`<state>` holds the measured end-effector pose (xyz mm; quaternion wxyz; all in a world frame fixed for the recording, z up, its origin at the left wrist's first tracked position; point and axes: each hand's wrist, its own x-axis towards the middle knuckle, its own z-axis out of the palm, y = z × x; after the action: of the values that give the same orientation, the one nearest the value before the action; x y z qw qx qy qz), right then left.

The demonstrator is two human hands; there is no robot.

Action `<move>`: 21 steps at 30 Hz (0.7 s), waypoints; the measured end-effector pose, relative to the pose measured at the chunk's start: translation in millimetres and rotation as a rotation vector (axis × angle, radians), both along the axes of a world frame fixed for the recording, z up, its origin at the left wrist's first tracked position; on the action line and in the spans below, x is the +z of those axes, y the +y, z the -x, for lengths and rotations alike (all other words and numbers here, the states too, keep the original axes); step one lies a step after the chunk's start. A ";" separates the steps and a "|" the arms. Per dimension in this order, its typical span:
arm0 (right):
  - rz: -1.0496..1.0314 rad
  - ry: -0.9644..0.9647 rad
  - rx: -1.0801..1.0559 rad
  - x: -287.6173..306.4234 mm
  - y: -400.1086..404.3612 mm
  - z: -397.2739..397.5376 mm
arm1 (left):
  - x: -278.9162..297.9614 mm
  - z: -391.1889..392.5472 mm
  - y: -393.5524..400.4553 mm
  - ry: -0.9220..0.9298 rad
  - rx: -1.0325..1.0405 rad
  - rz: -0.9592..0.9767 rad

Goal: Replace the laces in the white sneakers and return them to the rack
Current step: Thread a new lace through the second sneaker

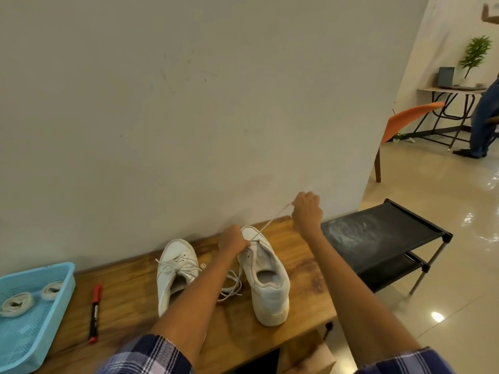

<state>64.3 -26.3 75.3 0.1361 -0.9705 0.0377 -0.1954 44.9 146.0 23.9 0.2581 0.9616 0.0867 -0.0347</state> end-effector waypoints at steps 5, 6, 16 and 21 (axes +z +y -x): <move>-0.171 0.070 0.232 12.7 6.9 -0.8 | 20.1 -0.2 -24.0 -0.302 -0.166 0.370; -0.198 0.085 0.253 11.4 12.6 0.7 | 26.5 0.8 -29.6 -0.362 -0.132 0.477; 0.131 0.501 0.366 -27.0 51.9 27.2 | 20.1 8.9 -28.1 -0.334 0.240 0.690; 0.053 0.347 0.202 -53.0 63.9 27.8 | -5.8 19.9 -42.2 -0.207 0.257 0.372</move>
<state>36.5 37.6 22.3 0.1207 -0.9917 -0.0421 -0.0117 25.0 103.7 18.1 0.4403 0.8771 0.1735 0.0818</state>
